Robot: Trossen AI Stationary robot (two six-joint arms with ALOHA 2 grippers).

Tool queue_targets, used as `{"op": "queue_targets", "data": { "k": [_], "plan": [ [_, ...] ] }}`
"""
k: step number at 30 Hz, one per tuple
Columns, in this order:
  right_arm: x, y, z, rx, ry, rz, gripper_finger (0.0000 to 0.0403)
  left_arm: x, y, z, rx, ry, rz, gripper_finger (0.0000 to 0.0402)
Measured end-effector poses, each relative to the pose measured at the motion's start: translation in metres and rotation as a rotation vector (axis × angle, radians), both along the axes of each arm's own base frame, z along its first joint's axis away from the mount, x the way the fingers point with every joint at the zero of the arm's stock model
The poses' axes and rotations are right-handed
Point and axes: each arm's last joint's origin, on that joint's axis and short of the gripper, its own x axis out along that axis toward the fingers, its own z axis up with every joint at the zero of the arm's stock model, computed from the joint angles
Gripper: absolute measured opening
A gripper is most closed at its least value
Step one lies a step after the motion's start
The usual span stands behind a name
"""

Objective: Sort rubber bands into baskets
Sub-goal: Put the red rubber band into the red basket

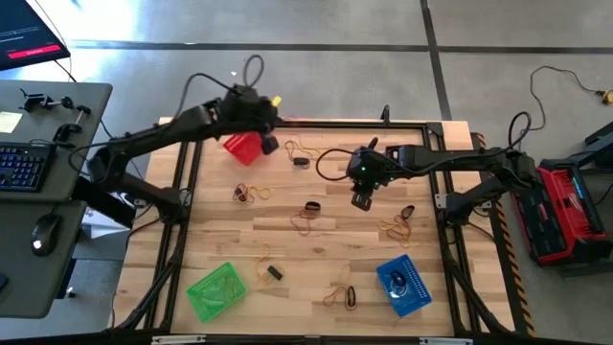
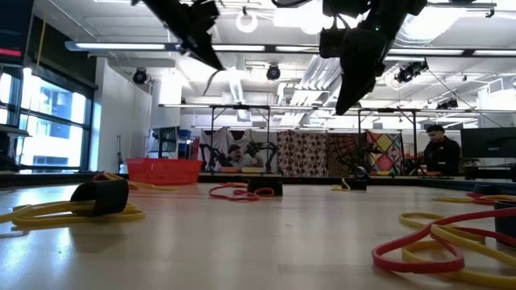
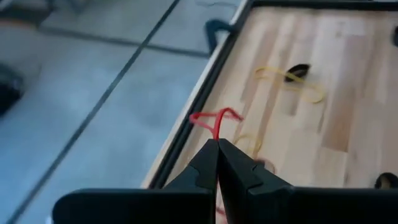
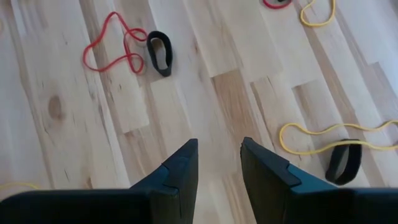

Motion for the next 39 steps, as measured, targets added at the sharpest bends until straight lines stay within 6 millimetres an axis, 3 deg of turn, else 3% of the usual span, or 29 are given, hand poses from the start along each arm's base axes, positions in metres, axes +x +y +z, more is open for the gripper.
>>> {"op": "queue_targets", "data": {
  "k": [6, 15, 22, 39],
  "plan": [
    [0.001, 0.000, 0.001, -0.003, -0.011, 0.002, 0.0110, -0.025, 0.007, -0.009, -0.099, 0.084, 0.204, 0.0000],
    [0.003, 0.000, 0.002, -0.018, -0.033, 0.023, 0.0110, -0.052, 0.035, -0.081, -0.232, 0.121, 0.307, 0.0000],
    [0.006, -0.001, 0.004, -0.029, -0.073, 0.029, 0.0110, -0.075, 0.056, -0.104, -0.264, 0.062, 0.389, 0.0000],
    [0.010, -0.004, 0.007, -0.128, -0.113, 0.009, 0.0110, -0.058, 0.078, -0.162, -0.371, 0.198, 0.384, 0.0000]
  ]
}}
